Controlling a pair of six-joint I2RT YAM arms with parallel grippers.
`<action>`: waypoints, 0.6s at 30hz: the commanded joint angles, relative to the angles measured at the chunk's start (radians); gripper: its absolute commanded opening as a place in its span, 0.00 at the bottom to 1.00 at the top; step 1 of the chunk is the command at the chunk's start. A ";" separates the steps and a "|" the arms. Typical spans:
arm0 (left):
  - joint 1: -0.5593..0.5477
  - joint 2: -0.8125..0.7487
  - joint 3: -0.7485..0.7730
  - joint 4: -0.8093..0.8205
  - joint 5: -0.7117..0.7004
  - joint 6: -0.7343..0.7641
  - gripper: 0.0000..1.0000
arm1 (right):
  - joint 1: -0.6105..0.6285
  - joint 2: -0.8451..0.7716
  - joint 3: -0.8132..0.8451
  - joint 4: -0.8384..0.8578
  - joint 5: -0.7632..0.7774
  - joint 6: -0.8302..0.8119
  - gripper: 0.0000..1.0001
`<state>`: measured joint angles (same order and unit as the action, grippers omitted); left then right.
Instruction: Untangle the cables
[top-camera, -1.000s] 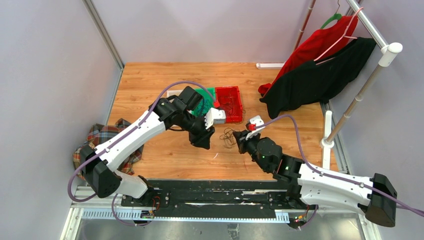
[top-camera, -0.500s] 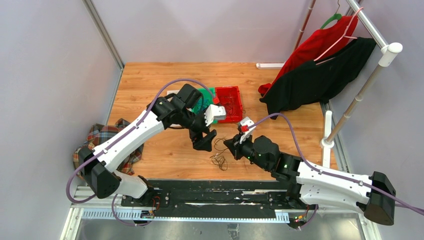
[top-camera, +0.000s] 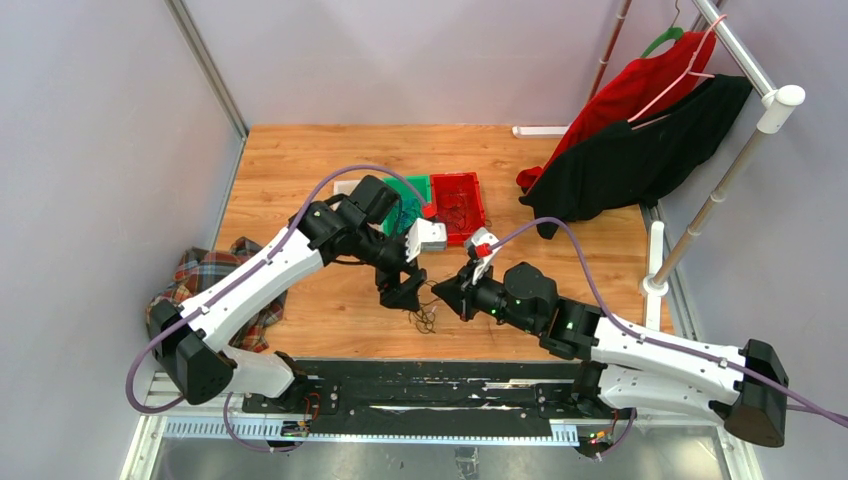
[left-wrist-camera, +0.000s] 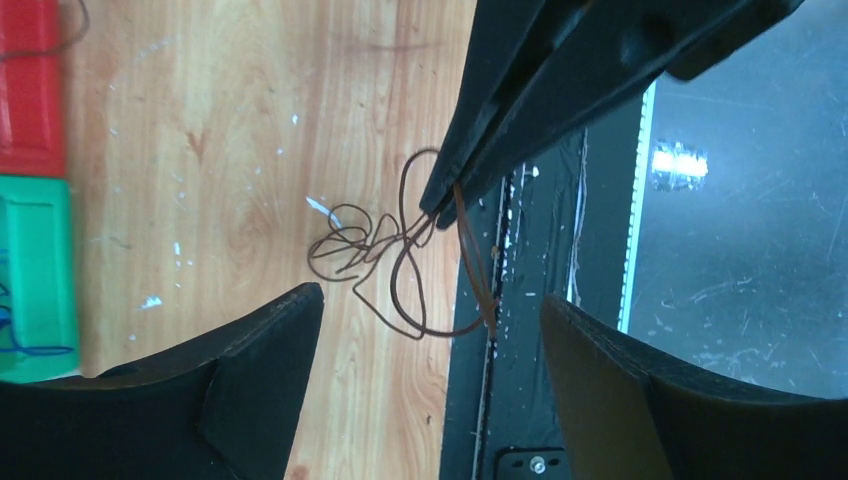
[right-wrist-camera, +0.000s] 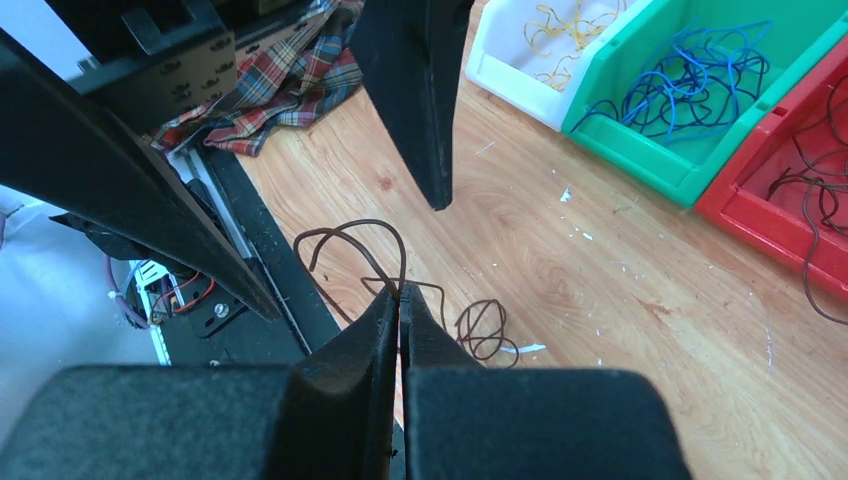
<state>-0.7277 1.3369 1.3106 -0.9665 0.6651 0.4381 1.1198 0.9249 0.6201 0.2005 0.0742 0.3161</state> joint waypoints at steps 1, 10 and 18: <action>0.007 -0.022 -0.062 0.037 0.022 0.009 0.83 | -0.011 -0.045 0.015 -0.039 0.002 0.017 0.01; 0.005 -0.021 -0.069 0.156 0.145 -0.161 0.86 | -0.019 -0.074 0.010 0.034 -0.025 0.098 0.01; -0.007 -0.159 -0.258 0.303 -0.012 -0.225 0.82 | -0.073 -0.120 -0.003 0.155 -0.065 0.218 0.01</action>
<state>-0.7292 1.2613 1.1473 -0.7887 0.7399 0.2901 1.0863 0.8421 0.6159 0.2474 0.0471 0.4496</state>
